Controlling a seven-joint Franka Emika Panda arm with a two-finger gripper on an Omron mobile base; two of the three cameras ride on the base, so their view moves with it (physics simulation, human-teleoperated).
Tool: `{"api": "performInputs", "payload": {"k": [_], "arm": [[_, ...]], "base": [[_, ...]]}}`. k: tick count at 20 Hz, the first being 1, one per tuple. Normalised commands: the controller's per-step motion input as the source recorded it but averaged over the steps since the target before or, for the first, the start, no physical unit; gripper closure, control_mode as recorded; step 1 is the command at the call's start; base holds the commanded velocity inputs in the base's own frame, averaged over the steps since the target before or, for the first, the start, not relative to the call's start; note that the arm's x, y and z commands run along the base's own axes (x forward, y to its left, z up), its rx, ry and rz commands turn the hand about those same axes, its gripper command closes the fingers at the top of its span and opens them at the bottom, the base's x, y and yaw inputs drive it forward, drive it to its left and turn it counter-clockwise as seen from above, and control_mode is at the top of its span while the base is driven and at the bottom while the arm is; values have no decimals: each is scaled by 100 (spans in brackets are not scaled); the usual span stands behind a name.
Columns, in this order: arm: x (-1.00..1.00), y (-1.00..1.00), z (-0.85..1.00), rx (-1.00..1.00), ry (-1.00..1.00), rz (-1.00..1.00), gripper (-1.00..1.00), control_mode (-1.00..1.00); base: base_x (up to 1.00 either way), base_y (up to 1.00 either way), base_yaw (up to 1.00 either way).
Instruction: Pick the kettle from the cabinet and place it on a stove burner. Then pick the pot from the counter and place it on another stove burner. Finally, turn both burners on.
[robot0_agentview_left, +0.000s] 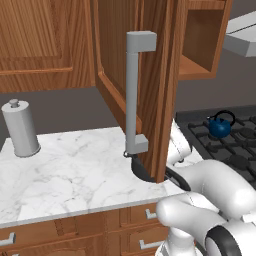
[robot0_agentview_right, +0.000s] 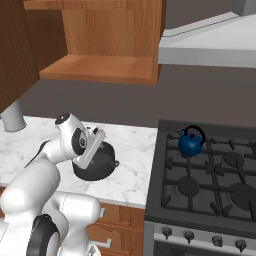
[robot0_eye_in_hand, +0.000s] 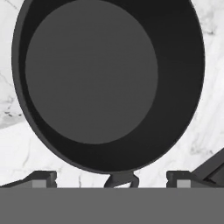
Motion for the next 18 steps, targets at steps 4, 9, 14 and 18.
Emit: {"api": "performInputs", "payload": {"k": [4,9,14,18], "arm": [[-8,3,-20,0,2,1,-100,-100],[-5,4,-26,0,5,1,-100,-100],[-1,7,-26,0,5,1,-100,-100],[0,11,-24,0,4,0,-100,-100]], "base": [[0,0,0],[0,0,0],[0,0,0],[0,0,0]]}}
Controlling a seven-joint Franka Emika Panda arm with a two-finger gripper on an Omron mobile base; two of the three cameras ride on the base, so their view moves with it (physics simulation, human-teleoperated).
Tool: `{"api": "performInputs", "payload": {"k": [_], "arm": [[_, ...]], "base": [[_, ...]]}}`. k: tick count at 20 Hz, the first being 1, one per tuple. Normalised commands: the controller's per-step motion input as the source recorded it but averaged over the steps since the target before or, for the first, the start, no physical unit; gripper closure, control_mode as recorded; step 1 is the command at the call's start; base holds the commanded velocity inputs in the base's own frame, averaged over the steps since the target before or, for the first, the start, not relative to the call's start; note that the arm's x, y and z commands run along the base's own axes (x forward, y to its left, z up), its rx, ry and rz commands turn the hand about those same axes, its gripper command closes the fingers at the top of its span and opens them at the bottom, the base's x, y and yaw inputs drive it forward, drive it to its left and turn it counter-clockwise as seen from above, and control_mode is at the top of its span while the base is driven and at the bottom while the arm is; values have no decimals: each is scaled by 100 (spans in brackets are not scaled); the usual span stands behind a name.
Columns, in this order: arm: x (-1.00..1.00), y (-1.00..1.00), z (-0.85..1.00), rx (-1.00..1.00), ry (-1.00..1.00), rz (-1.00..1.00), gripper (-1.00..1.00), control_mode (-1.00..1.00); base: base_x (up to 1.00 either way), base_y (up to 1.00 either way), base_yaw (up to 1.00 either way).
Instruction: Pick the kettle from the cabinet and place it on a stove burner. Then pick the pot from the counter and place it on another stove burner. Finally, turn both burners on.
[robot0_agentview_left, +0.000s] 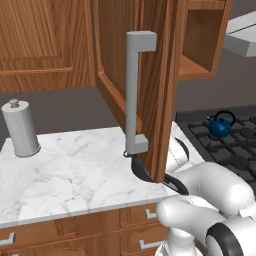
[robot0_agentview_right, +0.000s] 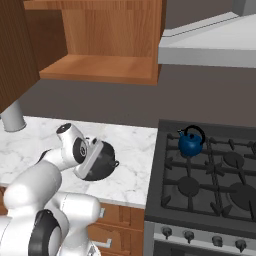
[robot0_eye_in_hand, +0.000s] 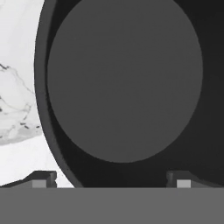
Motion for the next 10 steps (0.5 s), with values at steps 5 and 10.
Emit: {"api": "performInputs", "payload": {"k": [5,10], "arm": [[4,12,-21,0,4,0,-100,-100],[2,10,-20,0,3,0,-100,-100]], "base": [[0,0,0],[0,0,0]]}}
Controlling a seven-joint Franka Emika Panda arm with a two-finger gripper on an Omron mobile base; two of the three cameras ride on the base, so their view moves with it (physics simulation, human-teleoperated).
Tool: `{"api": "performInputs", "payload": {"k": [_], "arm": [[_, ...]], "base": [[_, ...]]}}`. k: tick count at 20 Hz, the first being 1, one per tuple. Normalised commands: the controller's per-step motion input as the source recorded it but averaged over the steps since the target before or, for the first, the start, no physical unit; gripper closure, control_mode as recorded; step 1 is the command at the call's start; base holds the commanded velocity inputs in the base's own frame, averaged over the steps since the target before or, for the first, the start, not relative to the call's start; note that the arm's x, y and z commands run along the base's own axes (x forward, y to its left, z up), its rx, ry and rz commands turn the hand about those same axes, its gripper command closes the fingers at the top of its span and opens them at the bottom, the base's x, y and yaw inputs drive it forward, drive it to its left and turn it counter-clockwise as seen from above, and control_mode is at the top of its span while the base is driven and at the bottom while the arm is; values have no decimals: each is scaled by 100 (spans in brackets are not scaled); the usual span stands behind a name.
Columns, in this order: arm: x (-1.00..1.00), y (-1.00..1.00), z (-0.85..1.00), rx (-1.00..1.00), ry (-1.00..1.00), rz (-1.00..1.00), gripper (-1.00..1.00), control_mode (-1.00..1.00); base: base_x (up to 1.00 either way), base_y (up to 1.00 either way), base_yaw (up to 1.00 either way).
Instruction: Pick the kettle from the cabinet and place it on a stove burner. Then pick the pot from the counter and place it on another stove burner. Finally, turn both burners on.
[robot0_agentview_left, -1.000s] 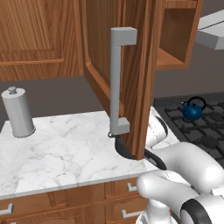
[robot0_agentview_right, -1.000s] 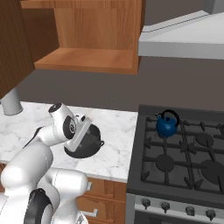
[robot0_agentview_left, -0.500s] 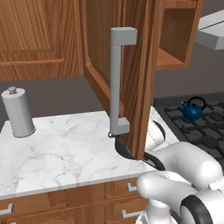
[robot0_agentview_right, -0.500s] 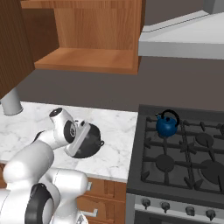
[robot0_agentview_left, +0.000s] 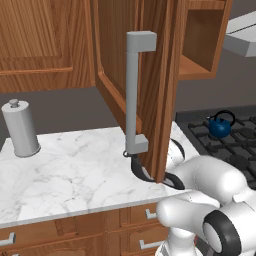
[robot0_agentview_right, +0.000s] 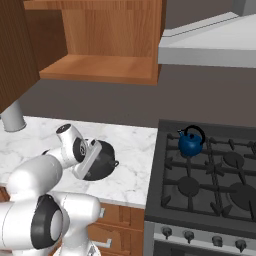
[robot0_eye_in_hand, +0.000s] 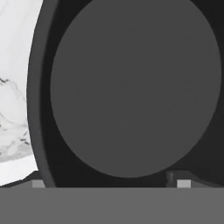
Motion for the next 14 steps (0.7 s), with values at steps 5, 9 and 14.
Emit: {"api": "performInputs", "payload": {"k": [5,9,14], "arm": [[2,11,-19,0,1,0,100,-100],[1,5,-23,0,0,0,100,-100],[0,0,-21,0,1,0,100,-100]], "base": [[0,0,0],[0,0,0],[0,0,0]]}}
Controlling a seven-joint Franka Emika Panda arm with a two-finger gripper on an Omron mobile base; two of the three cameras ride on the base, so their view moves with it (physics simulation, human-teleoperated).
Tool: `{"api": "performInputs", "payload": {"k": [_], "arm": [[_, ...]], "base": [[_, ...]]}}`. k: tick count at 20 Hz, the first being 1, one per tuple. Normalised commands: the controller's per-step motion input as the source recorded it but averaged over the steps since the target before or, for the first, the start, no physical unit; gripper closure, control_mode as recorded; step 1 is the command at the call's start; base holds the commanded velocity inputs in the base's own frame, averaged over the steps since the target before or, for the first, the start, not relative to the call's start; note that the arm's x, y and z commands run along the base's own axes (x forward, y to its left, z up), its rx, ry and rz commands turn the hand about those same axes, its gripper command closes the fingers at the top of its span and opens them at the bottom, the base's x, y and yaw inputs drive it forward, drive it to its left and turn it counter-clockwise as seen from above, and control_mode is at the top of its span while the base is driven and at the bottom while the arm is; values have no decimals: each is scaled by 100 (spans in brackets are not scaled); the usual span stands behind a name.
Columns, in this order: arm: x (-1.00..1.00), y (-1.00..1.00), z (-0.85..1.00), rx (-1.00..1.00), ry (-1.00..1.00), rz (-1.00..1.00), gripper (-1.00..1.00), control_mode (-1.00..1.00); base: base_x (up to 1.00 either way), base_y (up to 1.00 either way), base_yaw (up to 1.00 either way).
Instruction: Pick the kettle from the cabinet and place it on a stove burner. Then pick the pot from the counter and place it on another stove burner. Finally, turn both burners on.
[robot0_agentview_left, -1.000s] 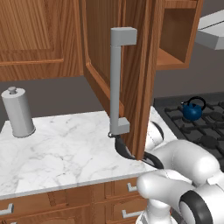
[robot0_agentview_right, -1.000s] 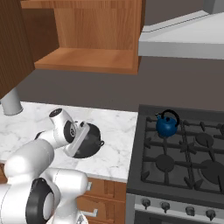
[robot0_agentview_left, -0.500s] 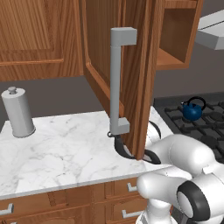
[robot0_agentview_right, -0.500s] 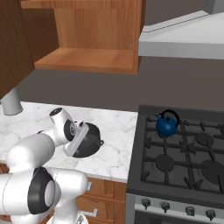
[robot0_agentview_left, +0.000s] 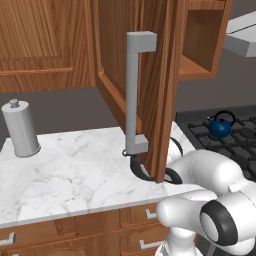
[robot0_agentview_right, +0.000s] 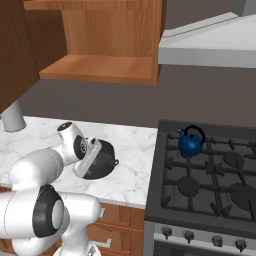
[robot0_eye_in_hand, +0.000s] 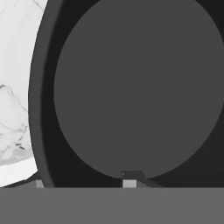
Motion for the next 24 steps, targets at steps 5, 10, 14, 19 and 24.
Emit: {"api": "performInputs", "payload": {"k": [5,10,14,19,24], "arm": [[-1,0,-4,0,0,0,100,-100],[-8,-5,2,0,0,-3,100,-100],[-13,-11,11,0,0,-6,100,-100],[-16,-18,18,0,0,-10,100,-100],[-10,-29,27,0,0,-17,100,-100]], "base": [[0,0,0],[0,0,0],[0,0,0],[0,0,0],[0,0,0]]}}
